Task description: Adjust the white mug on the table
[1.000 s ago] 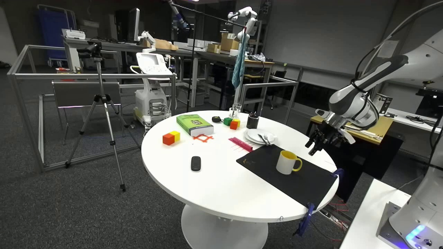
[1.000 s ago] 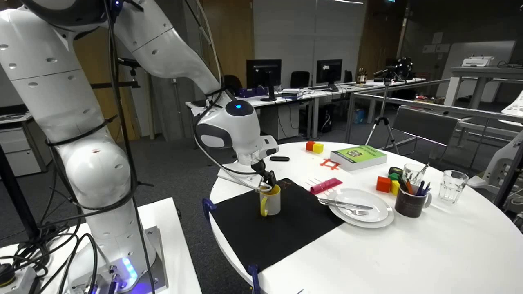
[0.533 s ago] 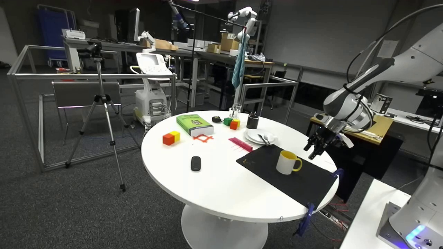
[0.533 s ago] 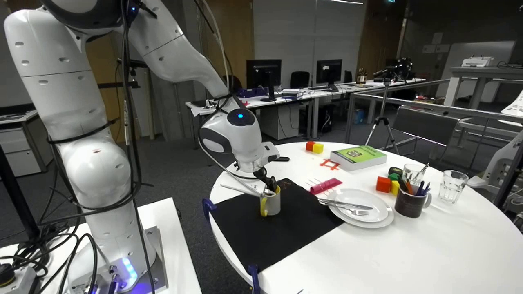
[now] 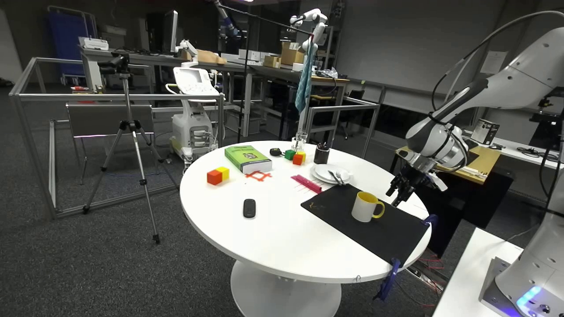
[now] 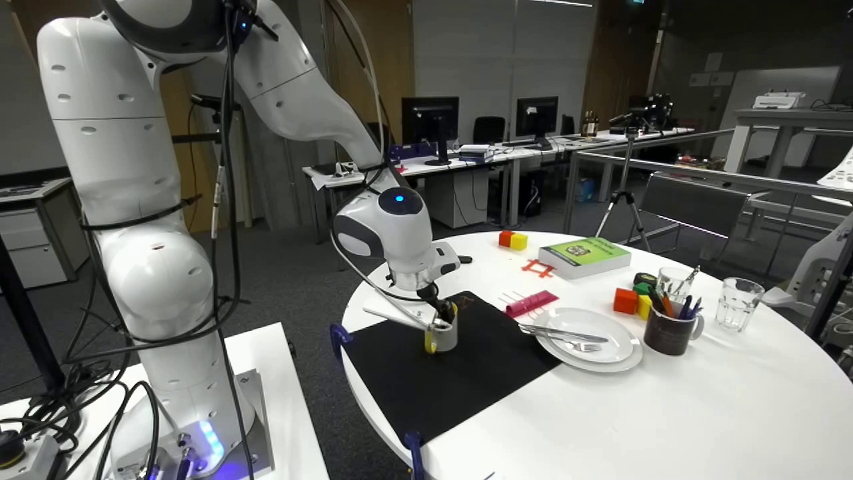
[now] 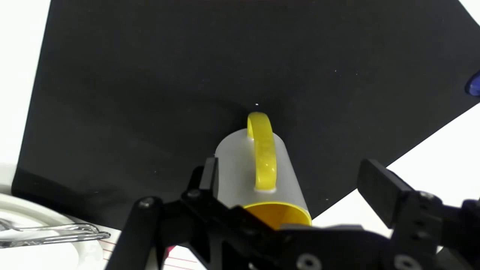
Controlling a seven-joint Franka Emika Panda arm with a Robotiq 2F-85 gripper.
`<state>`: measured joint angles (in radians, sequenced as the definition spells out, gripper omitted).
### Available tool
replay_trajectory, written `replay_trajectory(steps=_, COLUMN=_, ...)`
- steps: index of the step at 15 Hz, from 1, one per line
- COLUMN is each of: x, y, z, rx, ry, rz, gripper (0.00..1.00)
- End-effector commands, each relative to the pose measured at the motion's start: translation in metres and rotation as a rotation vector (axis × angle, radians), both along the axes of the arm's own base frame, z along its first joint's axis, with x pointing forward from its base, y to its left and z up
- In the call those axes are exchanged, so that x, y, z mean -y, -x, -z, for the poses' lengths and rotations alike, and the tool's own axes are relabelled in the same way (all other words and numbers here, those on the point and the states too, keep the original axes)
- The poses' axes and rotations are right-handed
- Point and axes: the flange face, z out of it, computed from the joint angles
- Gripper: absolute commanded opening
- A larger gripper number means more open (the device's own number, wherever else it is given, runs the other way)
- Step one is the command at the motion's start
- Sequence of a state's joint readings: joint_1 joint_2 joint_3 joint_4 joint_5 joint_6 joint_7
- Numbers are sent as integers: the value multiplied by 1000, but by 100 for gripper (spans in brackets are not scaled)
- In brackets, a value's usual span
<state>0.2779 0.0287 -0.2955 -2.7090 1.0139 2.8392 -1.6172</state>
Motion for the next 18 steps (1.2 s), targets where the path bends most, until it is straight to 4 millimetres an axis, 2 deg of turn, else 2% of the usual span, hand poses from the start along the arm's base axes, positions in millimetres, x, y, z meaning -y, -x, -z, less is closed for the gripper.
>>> replay_trajectory(steps=1, x=-1, y=-3, z=-10, rx=84, ry=49, rz=1, gripper=100)
replay_trajectory(steps=7, x=-9, y=-18, z=-19, rx=194, ry=78, rz=-14, gripper=100)
replay_trajectory(steps=18, x=-13, y=-20, z=21, rx=154, ry=95, rz=-76, gripper=100)
